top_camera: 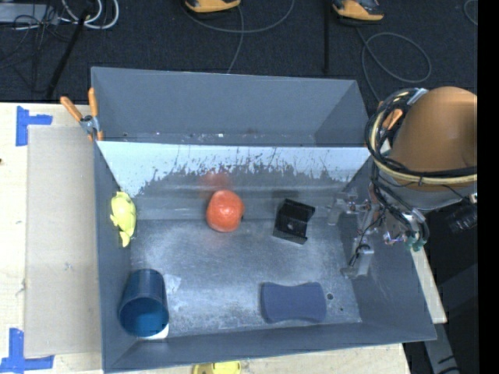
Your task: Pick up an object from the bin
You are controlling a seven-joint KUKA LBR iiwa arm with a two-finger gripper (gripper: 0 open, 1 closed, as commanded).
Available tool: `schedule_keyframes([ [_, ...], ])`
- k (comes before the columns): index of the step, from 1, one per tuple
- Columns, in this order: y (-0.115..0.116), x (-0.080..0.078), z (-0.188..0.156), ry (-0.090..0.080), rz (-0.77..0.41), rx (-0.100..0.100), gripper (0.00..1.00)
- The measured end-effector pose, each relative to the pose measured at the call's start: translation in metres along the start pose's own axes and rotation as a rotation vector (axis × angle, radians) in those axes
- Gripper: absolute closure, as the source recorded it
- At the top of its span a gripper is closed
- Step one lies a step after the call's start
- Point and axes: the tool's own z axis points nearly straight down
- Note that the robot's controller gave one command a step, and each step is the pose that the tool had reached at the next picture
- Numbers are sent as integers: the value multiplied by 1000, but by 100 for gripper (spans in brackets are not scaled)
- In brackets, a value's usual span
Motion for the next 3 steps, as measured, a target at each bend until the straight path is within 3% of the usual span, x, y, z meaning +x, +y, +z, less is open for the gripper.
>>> schedule_keyframes([
  [1, 0, -1, -5, -8, -3, 1, 0],
  [2, 21, 24, 64, -12, -52, 2, 0],
  [3, 33, 50, 75, -4, -246, 1, 0],
])
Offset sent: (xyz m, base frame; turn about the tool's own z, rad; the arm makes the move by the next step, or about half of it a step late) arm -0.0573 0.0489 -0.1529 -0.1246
